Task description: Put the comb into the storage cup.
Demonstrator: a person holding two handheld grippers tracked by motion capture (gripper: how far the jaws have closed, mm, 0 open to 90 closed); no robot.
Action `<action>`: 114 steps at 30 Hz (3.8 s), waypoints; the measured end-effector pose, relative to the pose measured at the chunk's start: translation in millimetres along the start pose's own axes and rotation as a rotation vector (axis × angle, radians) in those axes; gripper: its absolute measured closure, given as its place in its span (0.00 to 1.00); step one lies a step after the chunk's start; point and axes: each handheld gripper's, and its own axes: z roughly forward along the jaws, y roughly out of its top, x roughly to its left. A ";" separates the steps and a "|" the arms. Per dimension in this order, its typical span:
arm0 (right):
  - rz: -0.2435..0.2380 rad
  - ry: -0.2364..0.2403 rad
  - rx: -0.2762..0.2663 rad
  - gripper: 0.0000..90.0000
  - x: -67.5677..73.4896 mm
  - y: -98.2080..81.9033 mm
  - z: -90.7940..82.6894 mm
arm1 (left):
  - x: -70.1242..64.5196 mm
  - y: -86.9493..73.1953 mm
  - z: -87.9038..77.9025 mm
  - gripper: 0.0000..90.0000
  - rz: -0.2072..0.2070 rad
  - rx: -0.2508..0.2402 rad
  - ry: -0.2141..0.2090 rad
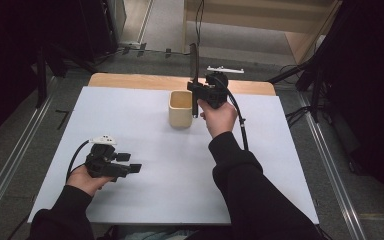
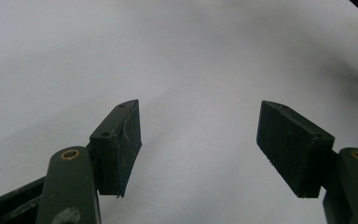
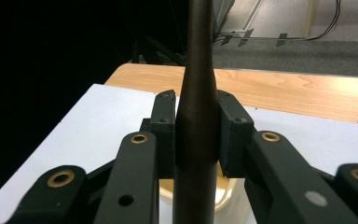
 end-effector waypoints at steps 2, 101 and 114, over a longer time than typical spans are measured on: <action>-0.004 0.000 0.000 0.78 1.0 1.0 2.3 | 0.3 0.1 0.2 0.35 0.000 0.000 0.001; -0.053 -0.100 0.012 0.78 -6.0 -7.9 69.6 | 3.5 0.6 2.7 0.35 0.013 0.032 0.003; -0.058 -0.098 0.025 0.77 -6.3 -14.6 73.0 | 3.2 0.4 3.6 0.35 0.013 0.031 0.003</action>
